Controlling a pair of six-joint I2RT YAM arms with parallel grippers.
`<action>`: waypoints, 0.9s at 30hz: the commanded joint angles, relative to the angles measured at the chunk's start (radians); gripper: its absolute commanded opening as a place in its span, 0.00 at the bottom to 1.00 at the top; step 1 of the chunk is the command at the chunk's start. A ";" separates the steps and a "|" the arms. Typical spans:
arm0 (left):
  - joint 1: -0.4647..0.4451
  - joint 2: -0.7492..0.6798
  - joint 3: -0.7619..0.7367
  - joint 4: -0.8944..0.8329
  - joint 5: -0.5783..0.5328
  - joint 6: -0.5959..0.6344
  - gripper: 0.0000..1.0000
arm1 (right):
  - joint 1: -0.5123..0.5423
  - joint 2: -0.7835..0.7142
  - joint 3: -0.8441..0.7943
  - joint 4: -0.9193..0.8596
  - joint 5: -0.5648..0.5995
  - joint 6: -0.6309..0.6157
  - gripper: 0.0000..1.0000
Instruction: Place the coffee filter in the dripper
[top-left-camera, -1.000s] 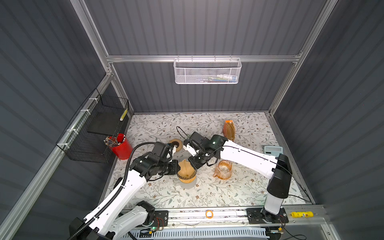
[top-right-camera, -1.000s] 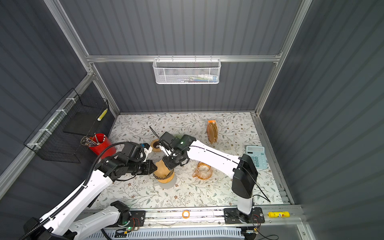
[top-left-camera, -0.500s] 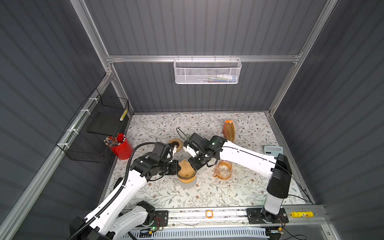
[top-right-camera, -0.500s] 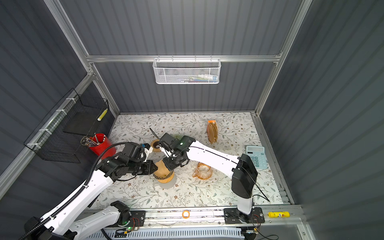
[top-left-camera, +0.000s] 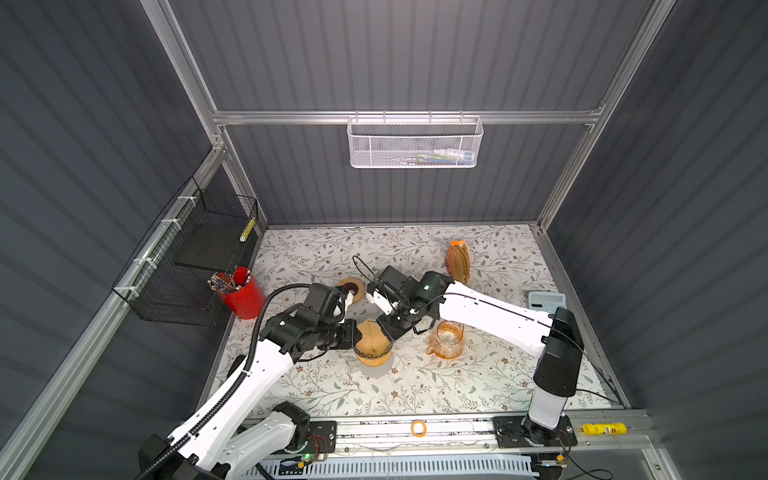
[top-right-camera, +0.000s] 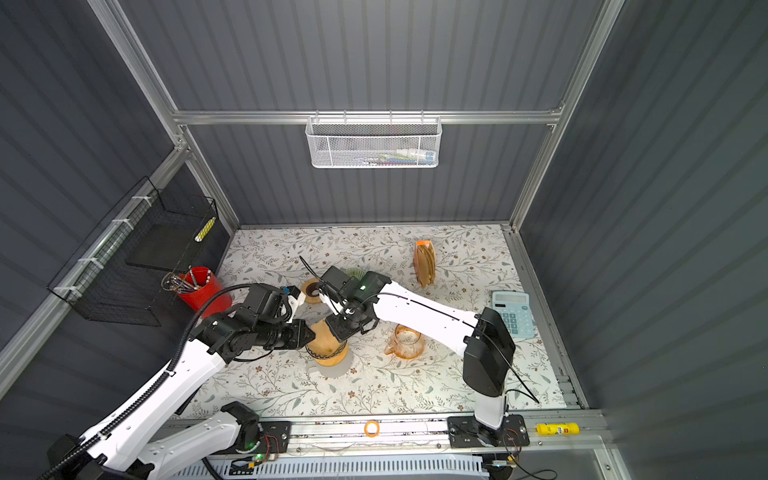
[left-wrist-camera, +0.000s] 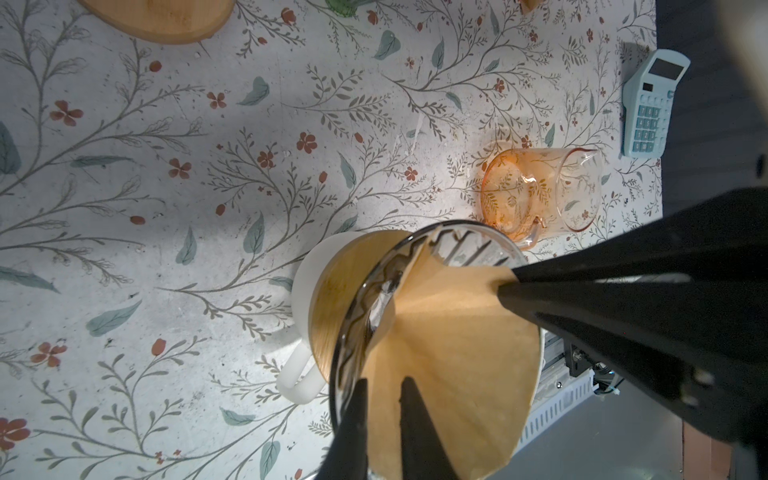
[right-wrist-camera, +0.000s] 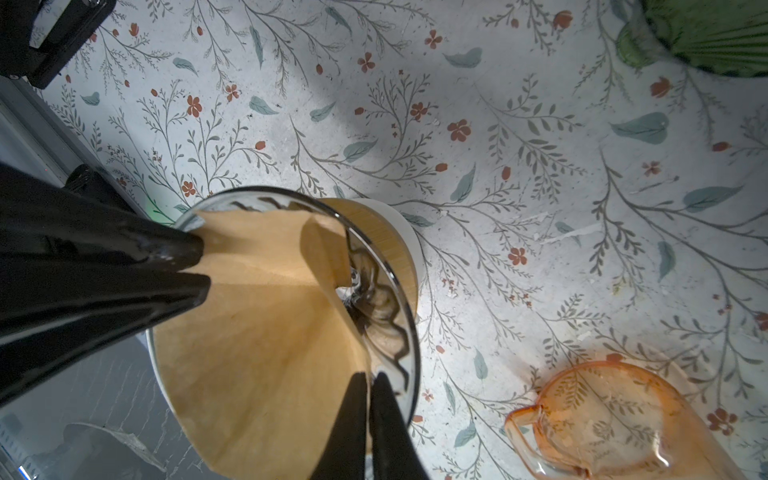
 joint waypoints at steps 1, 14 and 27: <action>-0.001 -0.020 0.048 -0.030 0.014 -0.006 0.17 | 0.001 -0.005 0.015 -0.008 0.004 -0.002 0.11; -0.002 -0.029 0.076 -0.030 -0.007 -0.008 0.17 | 0.001 -0.052 0.035 -0.001 -0.004 0.010 0.22; -0.002 -0.016 0.117 -0.024 -0.077 -0.016 0.18 | -0.015 -0.144 0.000 0.032 0.012 0.048 0.24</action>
